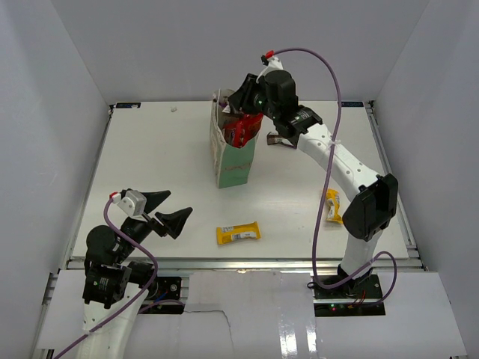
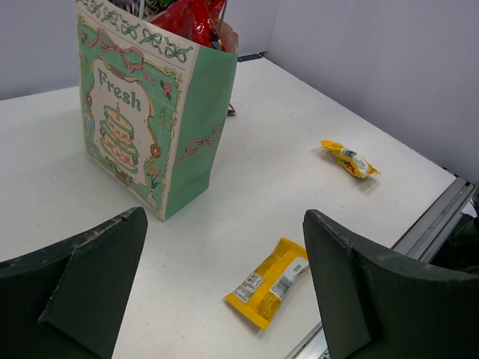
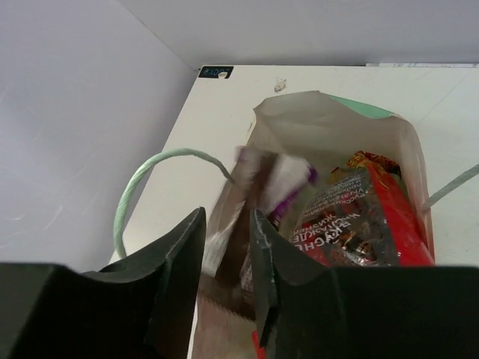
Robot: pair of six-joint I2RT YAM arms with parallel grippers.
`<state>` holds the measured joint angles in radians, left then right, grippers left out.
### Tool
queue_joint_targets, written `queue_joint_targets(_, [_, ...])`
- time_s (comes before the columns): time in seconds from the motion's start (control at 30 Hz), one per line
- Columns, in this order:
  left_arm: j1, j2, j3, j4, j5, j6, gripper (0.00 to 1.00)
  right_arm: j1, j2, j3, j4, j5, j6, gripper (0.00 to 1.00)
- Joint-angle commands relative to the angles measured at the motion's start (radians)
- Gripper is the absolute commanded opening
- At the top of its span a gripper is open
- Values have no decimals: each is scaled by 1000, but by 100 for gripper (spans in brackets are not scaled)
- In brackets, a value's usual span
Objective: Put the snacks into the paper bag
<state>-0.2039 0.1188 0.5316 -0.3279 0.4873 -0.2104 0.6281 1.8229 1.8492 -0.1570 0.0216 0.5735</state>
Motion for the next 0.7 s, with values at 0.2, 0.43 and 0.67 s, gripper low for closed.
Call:
queue_joint_targets(0.2, [6,-2,-7,16,19,2,96,27,-42,-25,57,32,-38,44])
queue_joint_targets(0.43, [6,2,-12,24,27,0,96,27,-149,-22,96,-494,-469,60])
queue_joint_targets(0.67, [-8,180,4,44,101,-21,93,12,-545,-261,-189,-907,-1095,96])
